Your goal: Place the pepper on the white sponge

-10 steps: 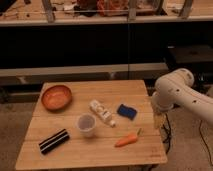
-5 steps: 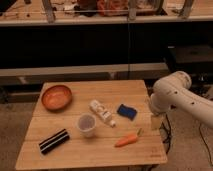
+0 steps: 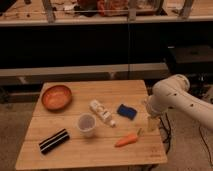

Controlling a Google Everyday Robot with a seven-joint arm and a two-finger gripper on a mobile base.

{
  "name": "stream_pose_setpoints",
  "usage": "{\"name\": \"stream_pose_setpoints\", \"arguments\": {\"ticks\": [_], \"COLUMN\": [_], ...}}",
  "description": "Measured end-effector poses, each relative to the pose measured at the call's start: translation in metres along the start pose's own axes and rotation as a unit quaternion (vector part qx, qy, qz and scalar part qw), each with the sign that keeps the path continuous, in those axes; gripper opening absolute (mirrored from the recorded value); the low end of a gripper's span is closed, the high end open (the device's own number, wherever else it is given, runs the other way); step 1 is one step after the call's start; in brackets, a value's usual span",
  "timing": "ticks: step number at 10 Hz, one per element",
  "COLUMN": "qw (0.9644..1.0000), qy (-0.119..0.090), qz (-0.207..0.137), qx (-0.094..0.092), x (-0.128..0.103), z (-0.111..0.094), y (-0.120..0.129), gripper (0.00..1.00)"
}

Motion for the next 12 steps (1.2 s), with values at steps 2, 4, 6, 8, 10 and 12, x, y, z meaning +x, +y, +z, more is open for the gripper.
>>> {"name": "stream_pose_setpoints", "arguments": {"ticks": [2, 4, 6, 8, 10, 12], "qw": [0.9998, 0.9993, 0.9986, 0.9975, 0.9967, 0.9954], "qy": [-0.019, -0.033, -0.045, -0.06, -0.069, -0.08], "qz": [0.008, 0.017, 0.027, 0.037, 0.043, 0.054], "qx": [-0.001, -0.001, 0.0, -0.001, -0.001, -0.001], "x": [-0.004, -0.01, -0.013, -0.017, -0.02, -0.022], "z": [0.005, 0.011, 0.018, 0.025, 0.029, 0.035], "y": [0.002, 0.004, 0.006, 0.009, 0.011, 0.015], "gripper": [0.8, 0.8, 0.8, 0.8, 0.8, 0.8]}}
